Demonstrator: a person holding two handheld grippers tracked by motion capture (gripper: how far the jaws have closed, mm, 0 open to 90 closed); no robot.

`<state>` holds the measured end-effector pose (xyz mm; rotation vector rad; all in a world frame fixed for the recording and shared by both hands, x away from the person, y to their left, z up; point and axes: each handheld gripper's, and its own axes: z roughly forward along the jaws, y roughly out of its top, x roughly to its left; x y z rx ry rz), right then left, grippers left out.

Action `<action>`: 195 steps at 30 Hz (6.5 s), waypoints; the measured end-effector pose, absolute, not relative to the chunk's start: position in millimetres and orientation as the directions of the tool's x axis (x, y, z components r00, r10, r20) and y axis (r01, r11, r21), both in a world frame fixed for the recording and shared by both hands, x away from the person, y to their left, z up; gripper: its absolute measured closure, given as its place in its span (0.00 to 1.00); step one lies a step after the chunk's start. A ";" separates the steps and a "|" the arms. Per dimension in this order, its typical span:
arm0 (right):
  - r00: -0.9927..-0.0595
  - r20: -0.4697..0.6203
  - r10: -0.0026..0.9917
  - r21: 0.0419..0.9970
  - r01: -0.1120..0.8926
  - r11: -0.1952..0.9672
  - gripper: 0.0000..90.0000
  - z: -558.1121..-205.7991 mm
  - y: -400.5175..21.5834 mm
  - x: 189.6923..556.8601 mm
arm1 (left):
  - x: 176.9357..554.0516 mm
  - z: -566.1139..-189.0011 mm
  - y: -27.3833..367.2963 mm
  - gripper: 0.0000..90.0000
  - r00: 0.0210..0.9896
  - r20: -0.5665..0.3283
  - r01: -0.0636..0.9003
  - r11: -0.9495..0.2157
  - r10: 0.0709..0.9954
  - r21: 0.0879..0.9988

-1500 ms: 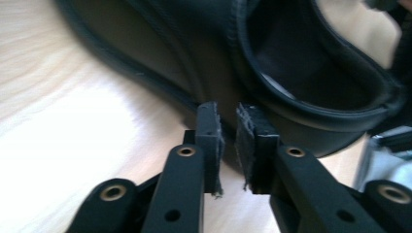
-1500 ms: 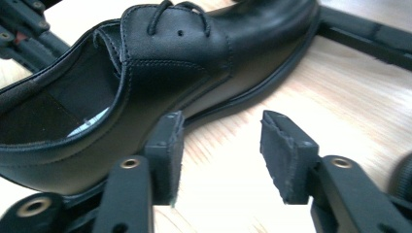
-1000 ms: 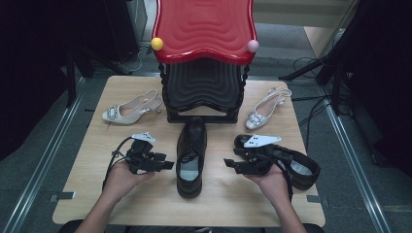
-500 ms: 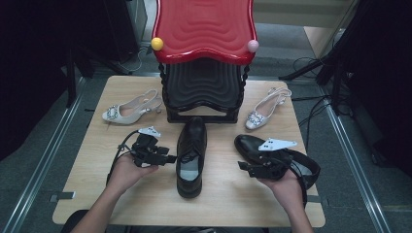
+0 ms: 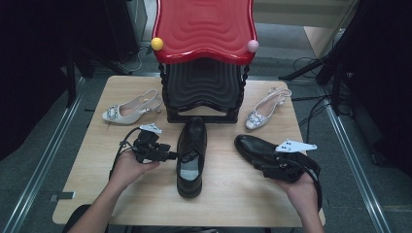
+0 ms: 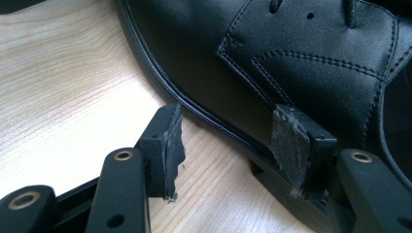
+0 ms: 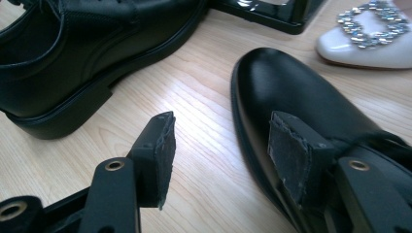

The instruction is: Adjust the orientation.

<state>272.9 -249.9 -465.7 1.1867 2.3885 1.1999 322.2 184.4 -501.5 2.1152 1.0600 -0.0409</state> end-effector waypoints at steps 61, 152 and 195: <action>-0.557 0.194 0.808 0.689 0.663 0.292 0.55 -483.0 -299.6 284.0 | 321.8 -501.1 183.8 0.50 0.665 -0.311 0.690 -0.400 0.680 0.603; -0.514 0.220 0.829 0.743 0.638 0.199 1.00 -452.6 -290.8 301.9 | 295.3 -506.1 210.9 0.50 0.627 -0.298 0.696 -0.346 0.719 0.630; -0.543 0.243 0.803 0.668 0.695 0.268 1.00 -473.4 -287.0 293.2 | 306.8 -505.3 200.3 0.50 0.640 -0.296 0.690 -0.361 0.709 0.627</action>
